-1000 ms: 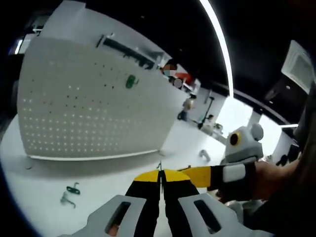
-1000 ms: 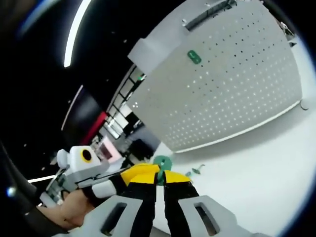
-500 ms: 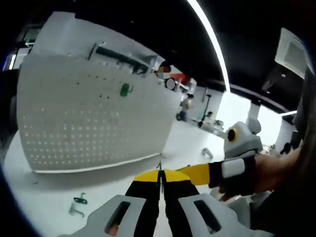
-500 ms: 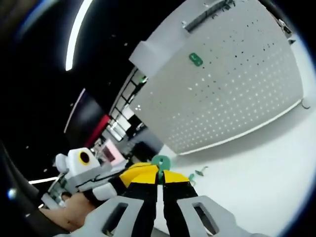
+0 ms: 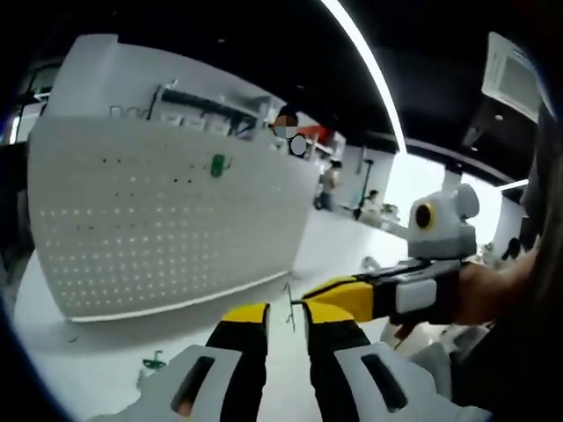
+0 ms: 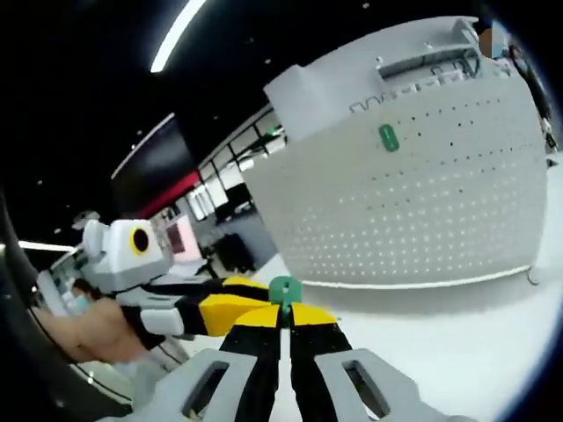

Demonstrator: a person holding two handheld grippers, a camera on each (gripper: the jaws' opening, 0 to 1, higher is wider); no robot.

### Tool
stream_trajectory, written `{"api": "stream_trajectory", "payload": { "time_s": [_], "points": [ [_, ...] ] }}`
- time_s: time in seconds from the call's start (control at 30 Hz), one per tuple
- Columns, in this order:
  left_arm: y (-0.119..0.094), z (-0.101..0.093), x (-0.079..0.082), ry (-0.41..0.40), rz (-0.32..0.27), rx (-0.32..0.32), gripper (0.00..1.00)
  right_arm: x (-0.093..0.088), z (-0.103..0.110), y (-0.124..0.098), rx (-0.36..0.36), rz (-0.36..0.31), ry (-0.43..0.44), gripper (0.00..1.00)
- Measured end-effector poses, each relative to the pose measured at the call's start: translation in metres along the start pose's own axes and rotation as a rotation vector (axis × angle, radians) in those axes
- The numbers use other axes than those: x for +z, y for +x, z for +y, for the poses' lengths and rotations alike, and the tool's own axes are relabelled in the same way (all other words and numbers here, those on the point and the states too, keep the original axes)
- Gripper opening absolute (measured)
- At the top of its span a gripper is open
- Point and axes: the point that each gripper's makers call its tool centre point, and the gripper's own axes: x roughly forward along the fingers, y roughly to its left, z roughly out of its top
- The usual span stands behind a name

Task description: Insert the hook assembly into the mounting plate slot until the hook locks in place.

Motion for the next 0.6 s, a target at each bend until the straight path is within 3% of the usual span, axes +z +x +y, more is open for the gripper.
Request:
{"api": "stream_trajectory", "payload": {
  "time_s": [0.27,0.6],
  "points": [
    [-0.004,0.003,0.004,-0.027,0.004,0.005,0.45,0.003,-0.001,0.001,-0.021,0.009,-0.094,0.0],
    [-0.009,-0.004,0.005,-0.039,0.034,0.008,0.82,0.016,-0.007,0.003,-0.054,0.007,-0.22,0.0]
  ]
}}
